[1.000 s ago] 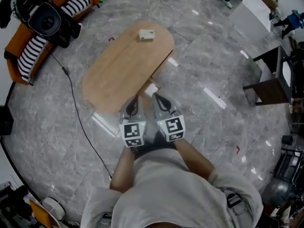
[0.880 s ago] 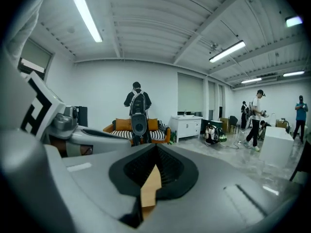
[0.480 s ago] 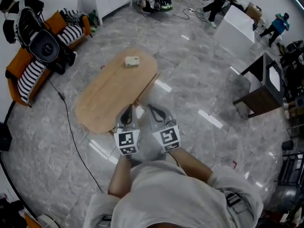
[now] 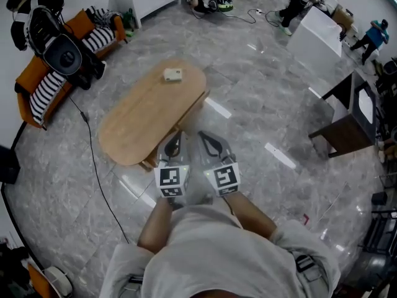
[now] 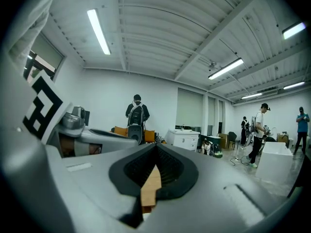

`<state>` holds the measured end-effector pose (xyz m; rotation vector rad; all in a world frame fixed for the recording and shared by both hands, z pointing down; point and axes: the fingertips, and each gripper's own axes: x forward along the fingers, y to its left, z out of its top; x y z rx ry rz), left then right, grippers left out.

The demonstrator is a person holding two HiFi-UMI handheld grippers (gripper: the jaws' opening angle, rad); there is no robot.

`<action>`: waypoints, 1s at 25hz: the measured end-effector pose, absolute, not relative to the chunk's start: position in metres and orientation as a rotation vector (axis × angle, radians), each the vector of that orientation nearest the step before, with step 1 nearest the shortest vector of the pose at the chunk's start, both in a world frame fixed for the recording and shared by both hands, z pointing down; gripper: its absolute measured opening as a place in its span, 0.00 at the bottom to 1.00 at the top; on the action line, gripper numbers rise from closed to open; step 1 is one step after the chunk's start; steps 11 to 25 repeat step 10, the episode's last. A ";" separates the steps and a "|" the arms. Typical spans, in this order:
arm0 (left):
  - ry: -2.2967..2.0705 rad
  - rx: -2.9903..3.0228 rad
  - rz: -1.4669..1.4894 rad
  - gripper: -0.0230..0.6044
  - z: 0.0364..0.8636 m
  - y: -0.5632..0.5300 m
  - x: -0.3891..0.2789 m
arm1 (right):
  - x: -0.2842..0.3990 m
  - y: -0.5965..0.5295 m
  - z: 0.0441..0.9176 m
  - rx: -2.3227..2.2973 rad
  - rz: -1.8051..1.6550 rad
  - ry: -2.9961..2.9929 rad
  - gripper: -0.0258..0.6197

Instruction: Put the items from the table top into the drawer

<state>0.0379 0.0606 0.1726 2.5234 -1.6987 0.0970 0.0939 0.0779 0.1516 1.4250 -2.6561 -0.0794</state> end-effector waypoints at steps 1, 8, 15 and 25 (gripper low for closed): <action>-1.696 2.525 0.105 0.07 0.175 0.061 0.043 | 0.100 0.078 0.154 1.429 -0.079 -2.659 0.05; -1.695 2.523 0.168 0.07 0.177 0.071 0.070 | 0.127 0.088 0.159 1.425 -0.037 -2.681 0.05; -1.696 2.521 0.182 0.07 0.178 0.073 0.077 | 0.134 0.088 0.157 1.426 -0.045 -2.693 0.05; -1.696 2.521 0.182 0.07 0.178 0.073 0.077 | 0.134 0.088 0.157 1.426 -0.045 -2.693 0.05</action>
